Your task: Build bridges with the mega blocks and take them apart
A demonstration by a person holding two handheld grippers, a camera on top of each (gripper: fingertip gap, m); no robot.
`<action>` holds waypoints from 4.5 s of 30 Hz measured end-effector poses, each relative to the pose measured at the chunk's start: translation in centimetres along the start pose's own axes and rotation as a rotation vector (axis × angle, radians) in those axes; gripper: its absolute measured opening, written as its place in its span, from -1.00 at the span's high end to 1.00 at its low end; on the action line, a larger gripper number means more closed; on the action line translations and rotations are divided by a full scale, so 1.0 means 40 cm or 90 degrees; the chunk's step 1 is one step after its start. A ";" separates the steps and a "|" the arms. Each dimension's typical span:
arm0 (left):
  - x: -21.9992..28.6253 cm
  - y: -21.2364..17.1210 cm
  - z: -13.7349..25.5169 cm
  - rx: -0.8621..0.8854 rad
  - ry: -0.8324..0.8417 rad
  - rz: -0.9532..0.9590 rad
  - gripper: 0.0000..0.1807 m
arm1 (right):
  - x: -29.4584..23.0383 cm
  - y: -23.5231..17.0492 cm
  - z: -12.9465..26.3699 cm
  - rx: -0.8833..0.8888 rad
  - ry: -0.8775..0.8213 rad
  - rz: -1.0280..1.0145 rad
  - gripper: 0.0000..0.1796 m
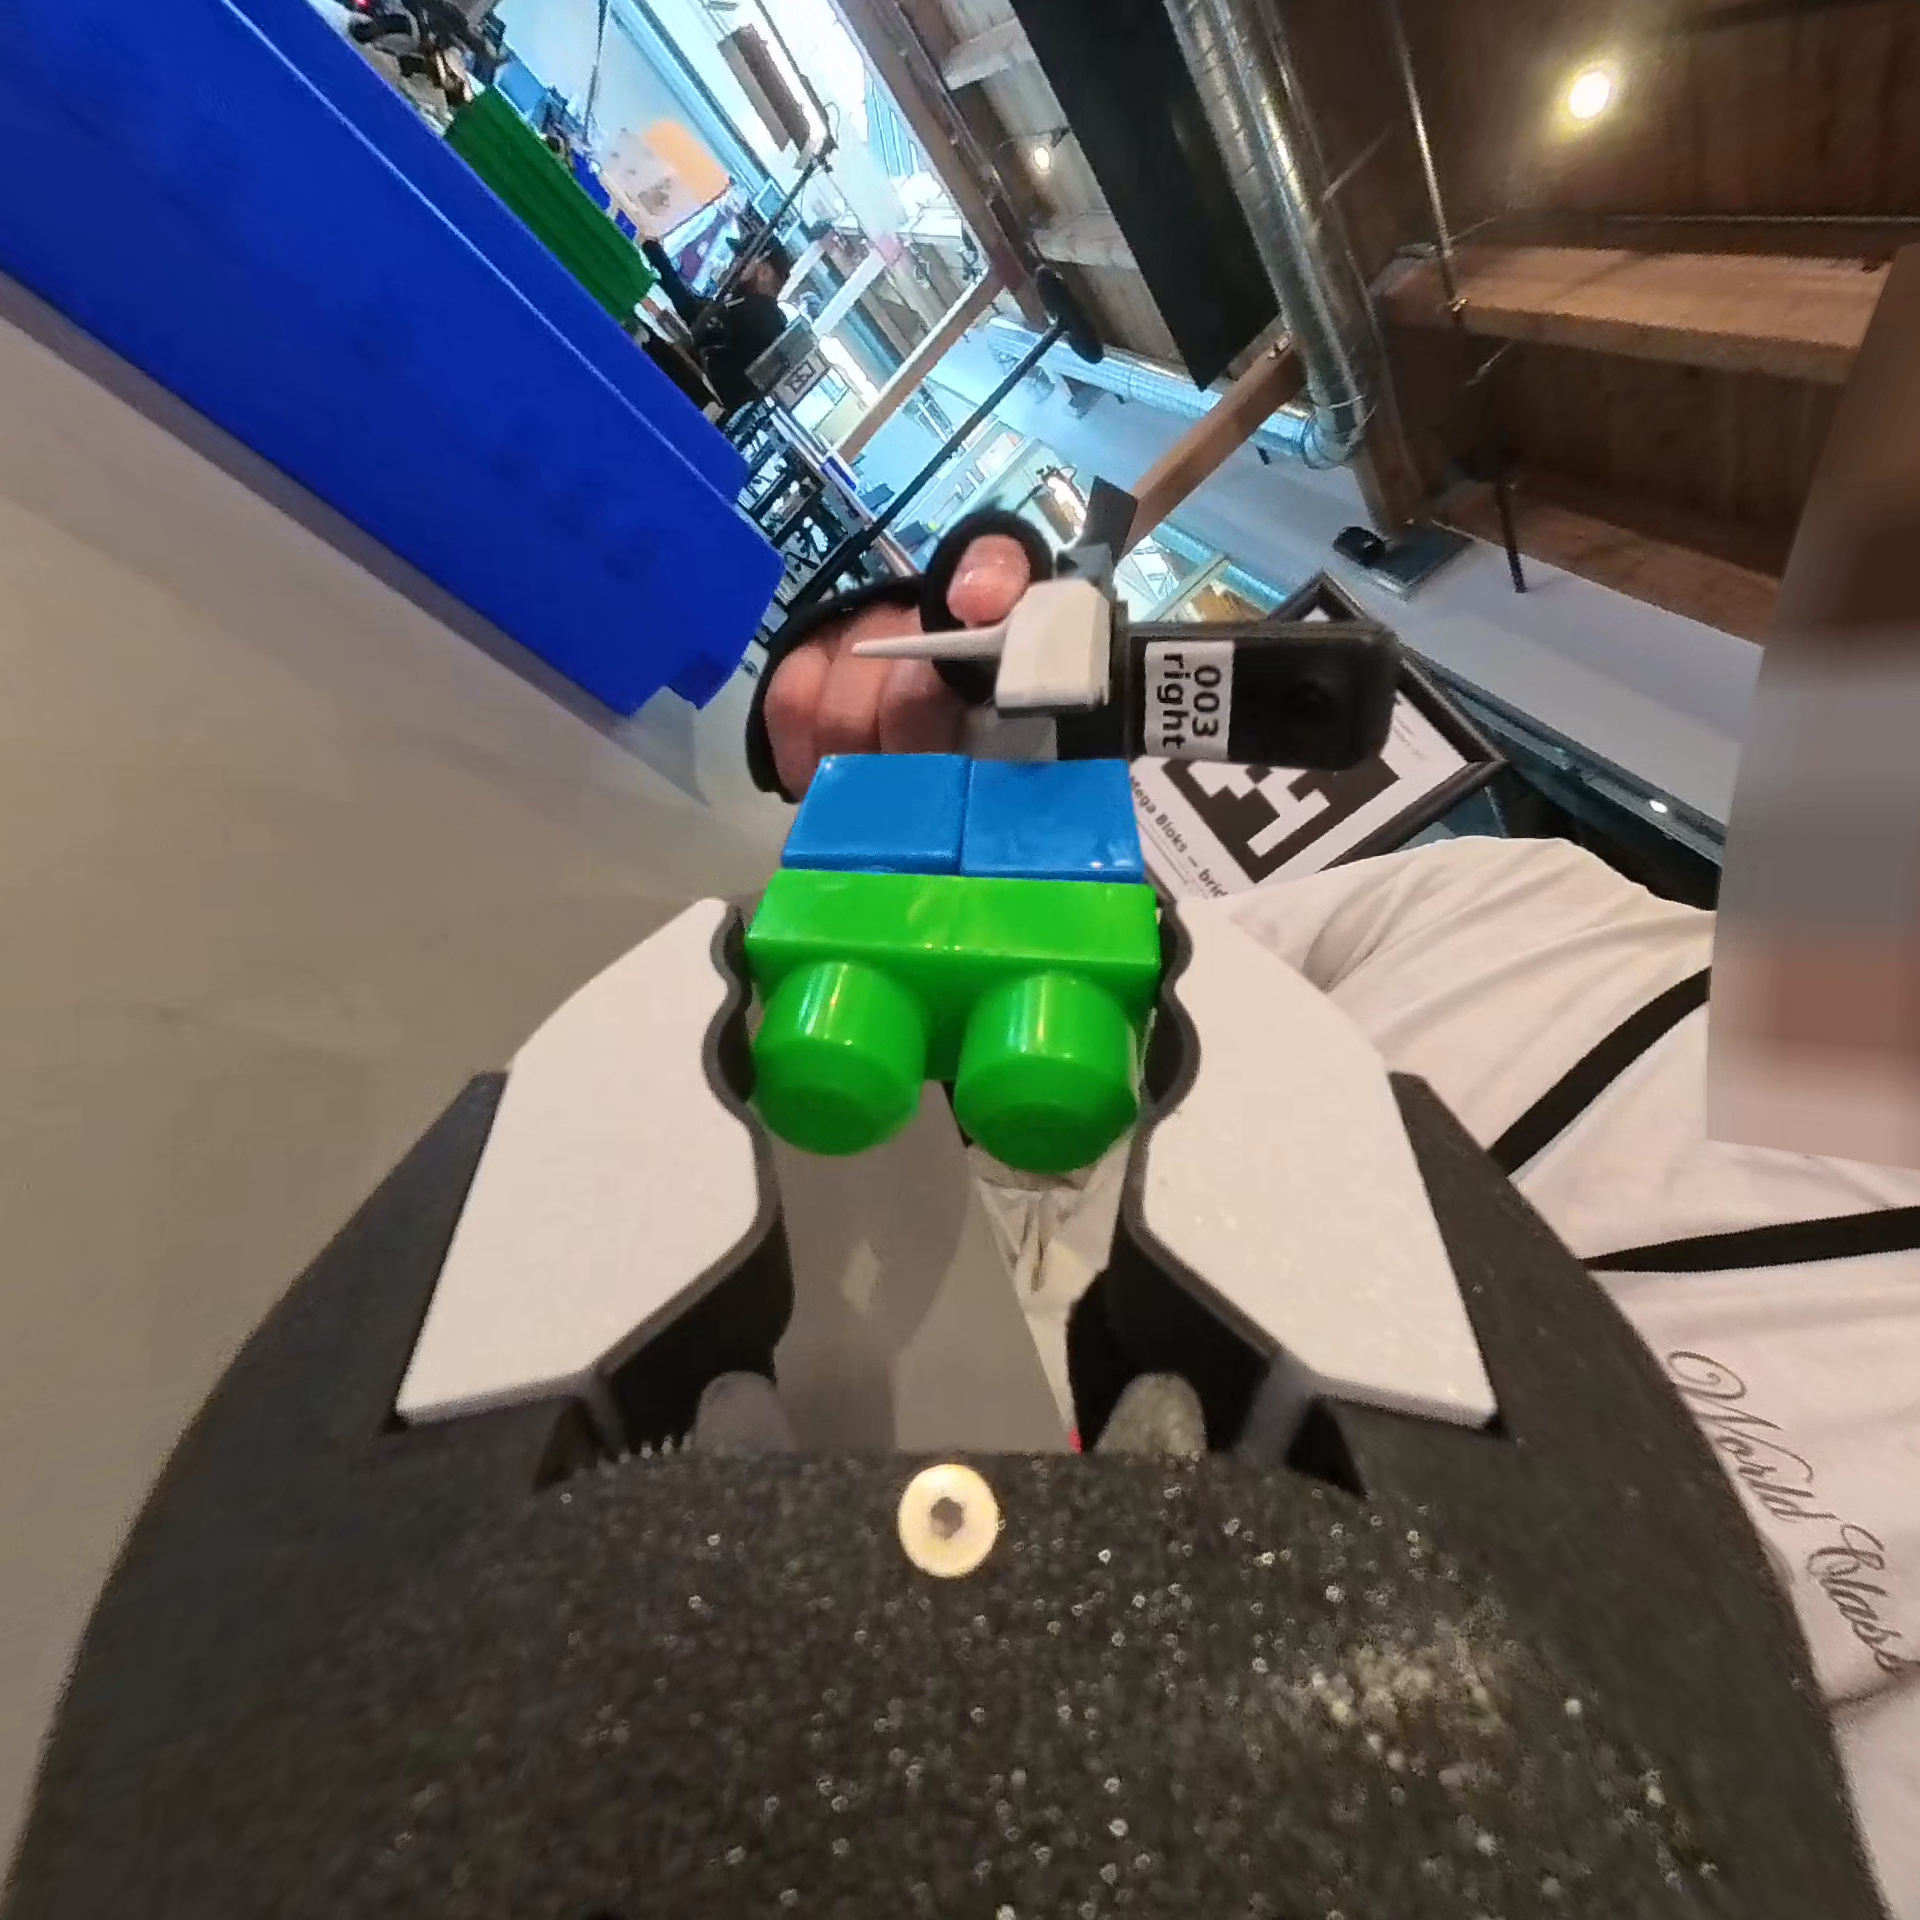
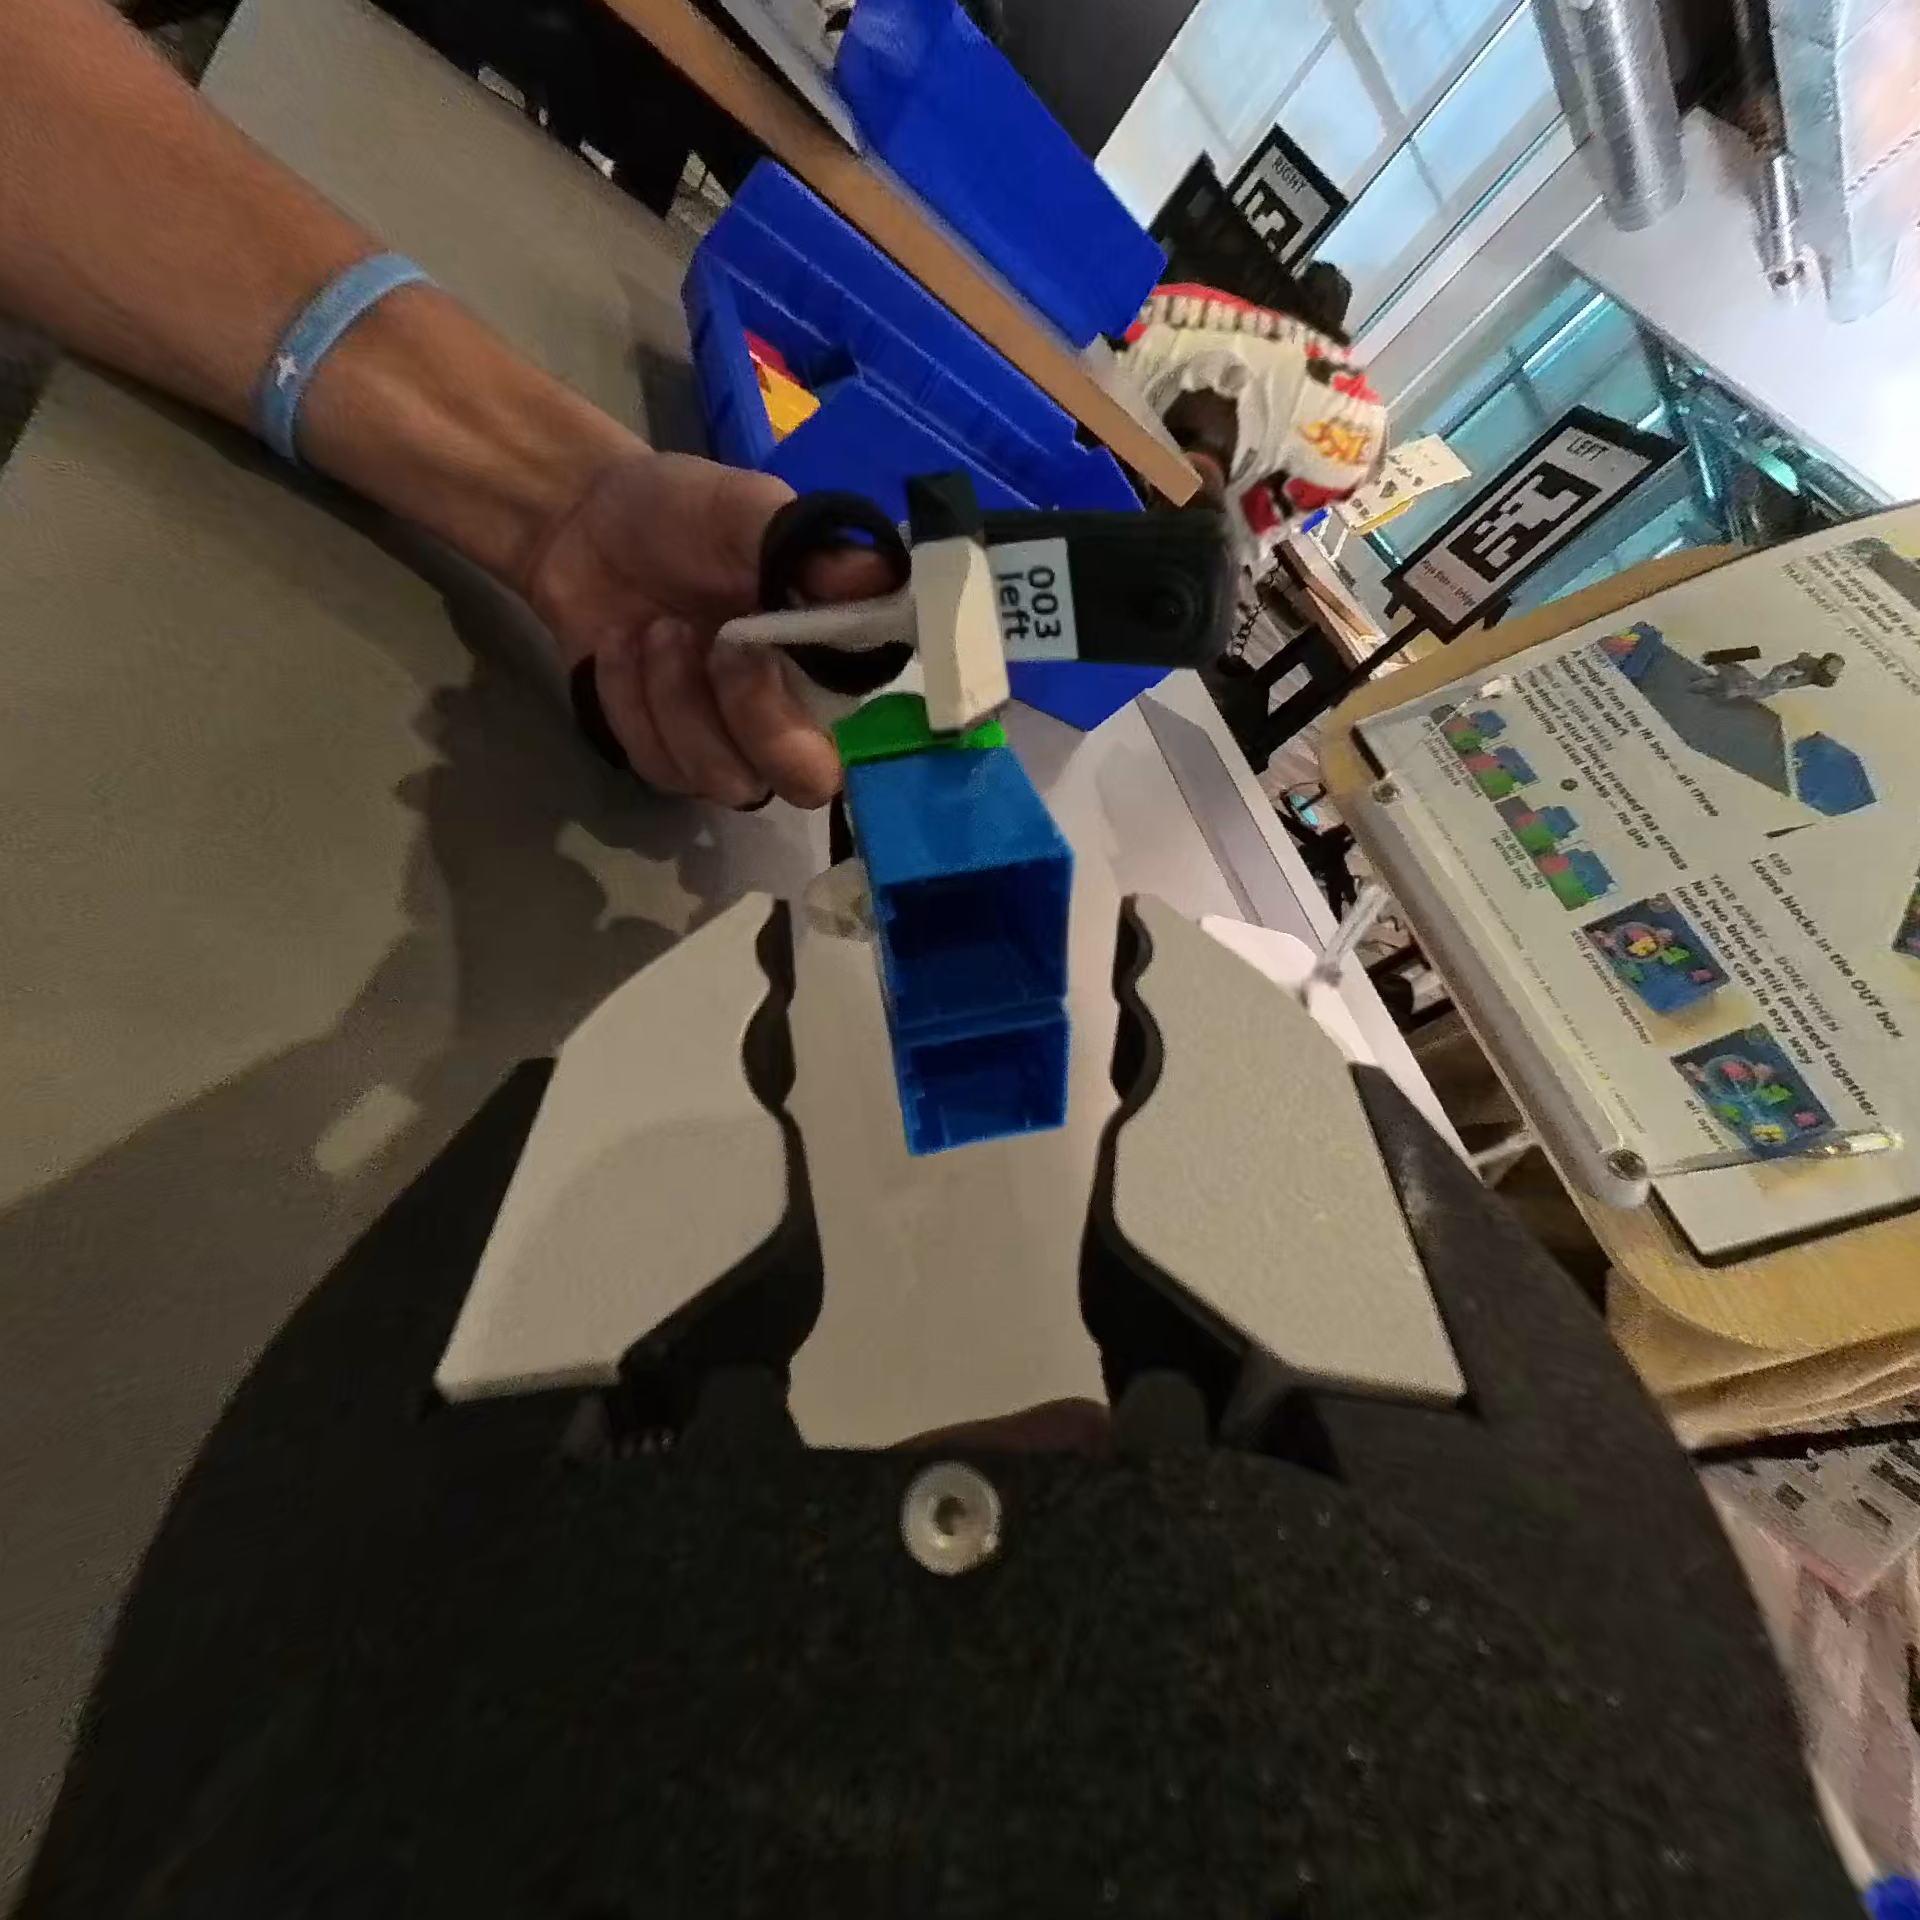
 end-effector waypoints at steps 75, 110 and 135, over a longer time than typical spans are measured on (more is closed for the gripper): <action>0.063 0.059 0.056 0.055 0.129 -0.193 0.62 | 0.036 -0.038 -0.051 0.025 0.217 -0.684 0.51; 0.073 0.081 0.053 0.140 0.112 -0.186 0.59 | 0.043 -0.021 -0.068 0.100 0.229 -0.718 0.61; 0.052 0.035 0.006 0.038 0.132 -0.191 0.61 | 0.077 -0.020 -0.036 0.125 0.214 -0.732 0.61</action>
Point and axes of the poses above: each gripper's, where its closed fingertips meet, z back along the fingers, y out of its top, x = y × z across the jaws, the point moved 4 cm from there along z, back along the fingers, and after that the axes turned 4 degrees about -y, right-handed, at the moved point
